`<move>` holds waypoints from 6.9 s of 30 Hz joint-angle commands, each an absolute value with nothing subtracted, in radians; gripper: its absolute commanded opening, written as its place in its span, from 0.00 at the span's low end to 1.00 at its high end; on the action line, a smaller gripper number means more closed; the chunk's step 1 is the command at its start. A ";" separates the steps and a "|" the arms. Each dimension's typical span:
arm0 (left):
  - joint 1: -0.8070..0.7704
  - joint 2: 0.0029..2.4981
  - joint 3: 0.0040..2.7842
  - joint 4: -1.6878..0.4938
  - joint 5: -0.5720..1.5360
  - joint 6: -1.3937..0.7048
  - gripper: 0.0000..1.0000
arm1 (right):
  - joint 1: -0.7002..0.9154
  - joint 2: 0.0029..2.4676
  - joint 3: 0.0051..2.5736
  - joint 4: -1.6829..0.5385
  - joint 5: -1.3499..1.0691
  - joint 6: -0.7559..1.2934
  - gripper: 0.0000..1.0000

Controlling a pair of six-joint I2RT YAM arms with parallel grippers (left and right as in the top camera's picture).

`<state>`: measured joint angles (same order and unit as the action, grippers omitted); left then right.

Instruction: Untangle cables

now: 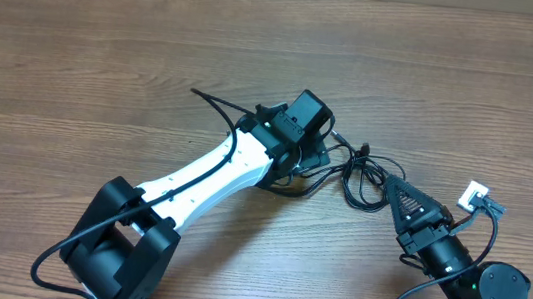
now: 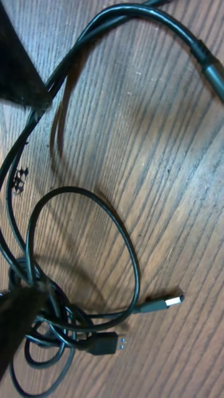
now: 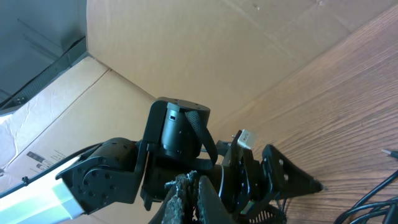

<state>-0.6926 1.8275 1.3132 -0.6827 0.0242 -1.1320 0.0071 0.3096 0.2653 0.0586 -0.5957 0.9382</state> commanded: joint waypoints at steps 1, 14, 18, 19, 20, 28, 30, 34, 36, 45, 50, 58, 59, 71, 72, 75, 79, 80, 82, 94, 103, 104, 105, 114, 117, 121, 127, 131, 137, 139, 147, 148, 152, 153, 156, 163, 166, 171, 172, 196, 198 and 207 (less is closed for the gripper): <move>-0.694 1.844 1.311 -0.708 0.002 -1.252 0.82 | 0.004 0.304 0.289 0.058 -0.585 0.934 0.04; -0.699 1.856 1.289 -0.735 0.000 -1.448 0.86 | 0.004 0.304 0.289 0.057 -0.581 0.934 0.04; -0.702 1.899 1.289 -0.707 0.018 -1.443 0.93 | 0.004 0.304 0.289 0.057 -0.581 0.934 0.04; -0.702 1.913 1.289 -0.694 0.031 -1.436 0.93 | 0.004 0.304 0.289 0.057 -0.581 0.934 0.04; -0.701 1.927 1.289 -0.685 0.050 -1.436 0.93 | 0.004 0.304 0.289 0.057 -0.581 0.934 0.04; -0.702 2.016 1.289 -0.606 0.152 -1.436 0.91 | 0.004 0.304 0.289 0.057 -0.581 0.934 0.04; -0.702 2.025 1.289 -0.601 0.158 -1.436 0.90 | 0.004 0.304 0.289 0.057 -0.581 0.934 0.04; -0.702 2.026 1.289 -0.597 0.158 -1.435 0.89 | 0.004 0.304 0.289 0.057 -0.578 0.934 0.04; -0.702 2.026 1.289 -0.595 0.157 -1.424 0.87 | 0.004 0.304 0.289 0.057 -0.578 0.934 0.04; -0.702 2.026 1.289 -0.590 0.157 -1.390 0.44 | 0.004 0.304 0.289 0.055 -0.577 0.934 0.04; -0.702 2.026 1.289 -0.589 0.153 -1.383 0.31 | 0.004 0.304 0.289 0.055 -0.577 0.934 0.04; -0.694 2.025 1.289 -0.590 0.145 -1.318 0.04 | 0.004 0.304 0.289 0.055 -0.578 0.934 0.04; -0.691 2.025 1.290 -0.590 0.142 -1.309 0.04 | 0.004 0.304 0.289 0.055 -0.578 0.934 0.04; -0.678 1.911 1.294 -0.744 -0.136 -1.260 0.04 | 0.004 0.304 0.289 0.055 -0.577 0.934 0.04; -0.678 1.890 1.294 -0.764 -0.175 -1.260 0.04 | 0.004 0.304 0.289 0.055 -0.578 0.934 0.04; -0.678 1.822 1.294 -0.817 -0.288 -1.260 0.04 | 0.004 0.303 0.289 0.055 -0.578 0.934 0.04; -0.678 1.732 1.294 -0.871 -0.419 -1.264 0.04 | 0.004 0.303 0.289 0.054 -0.578 0.934 0.04; -0.678 1.712 1.294 -0.881 -0.446 -1.264 0.04 | 0.004 0.304 0.289 0.054 -0.578 0.934 0.04; -0.678 1.678 1.294 -0.898 -0.484 -1.264 0.04 | 0.004 0.304 0.289 0.054 -0.578 0.934 0.04; -0.678 1.668 1.294 -1.104 -0.509 -1.263 0.41 | 0.004 0.304 0.289 0.047 -0.578 0.934 0.04; -0.678 1.668 1.294 -1.125 -0.508 -1.262 0.64 | 0.004 0.304 0.289 0.047 -0.578 0.934 0.04; -0.678 1.668 1.294 -1.123 -0.508 -1.261 0.65 | 0.004 0.304 0.289 0.047 -0.577 0.934 0.04; -0.678 1.668 1.294 -1.120 -0.508 -1.255 0.65 | 0.004 0.304 0.289 0.046 -0.577 0.934 0.04; -0.684 1.668 1.294 -1.042 -0.493 -0.982 0.70 | 0.004 0.304 0.289 -0.006 -0.532 0.933 0.04; -0.685 1.668 1.294 -0.991 -0.459 -0.812 0.88 | 0.004 0.304 0.289 -0.033 -0.509 0.933 0.04; -0.686 1.668 1.294 -0.941 -0.432 -0.601 0.96 | 0.004 0.304 0.289 -0.039 -0.505 0.933 0.04; -0.686 1.668 1.291 -0.928 -0.340 -0.406 1.00 | 0.004 0.304 0.289 -0.040 -0.505 0.933 0.04; -0.686 1.674 1.291 -0.905 -0.309 -0.207 0.96 | 0.004 0.304 0.289 -0.040 -0.505 0.933 0.04; -0.686 1.680 1.290 -0.897 -0.139 0.122 0.93 | 0.004 0.304 0.289 -0.040 -0.505 0.933 0.04; -0.686 1.680 1.289 -0.897 -0.073 0.189 0.92 | 0.004 0.304 0.289 -0.040 -0.505 0.933 0.04; -0.686 1.680 1.242 -0.871 0.008 0.315 0.89 | 0.004 0.304 0.289 -0.040 -0.505 0.933 0.04; -0.686 1.680 1.231 -0.863 0.011 0.322 0.89 | 0.004 0.304 0.289 -0.040 -0.505 0.933 0.04; -0.686 1.680 1.176 -0.832 0.022 0.364 0.88 | 0.004 0.303 0.289 -0.040 -0.505 0.933 0.04; -0.686 1.680 1.167 -0.826 0.022 0.376 0.86 | 0.004 0.304 0.289 -0.040 -0.505 0.933 0.04; -0.686 1.680 1.148 -0.813 0.023 0.394 0.94 | 0.004 0.304 0.289 -0.040 -0.505 0.933 0.04; -0.682 1.680 1.108 -0.744 0.023 0.397 1.00 | 0.004 0.304 0.289 -0.040 -0.505 0.933 0.04; -0.680 1.680 1.086 -0.716 0.023 0.397 0.99 | 0.004 0.304 0.289 -0.040 -0.505 0.933 0.04; -0.680 1.680 1.072 -0.706 0.023 0.397 0.78 | 0.004 0.304 0.289 -0.040 -0.505 0.933 0.04; -0.680 1.680 1.072 -0.706 0.023 0.397 0.74 | 0.004 0.304 0.289 -0.040 -0.505 0.933 0.04; -0.679 1.681 1.064 -0.701 0.011 0.397 0.04 | 0.004 0.304 0.289 -0.040 -0.505 0.933 0.04; -0.679 1.681 1.064 -0.701 0.009 0.397 0.04 | 0.004 0.304 0.289 -0.040 -0.505 0.933 0.04; -0.679 1.670 1.105 -0.695 -0.011 0.380 0.04 | 0.004 0.304 0.289 -0.040 -0.505 0.933 0.04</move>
<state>-0.6849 1.6775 1.0733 -0.6979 0.0029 0.3923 0.0071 0.3096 0.2653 -0.0452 -0.5167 0.9386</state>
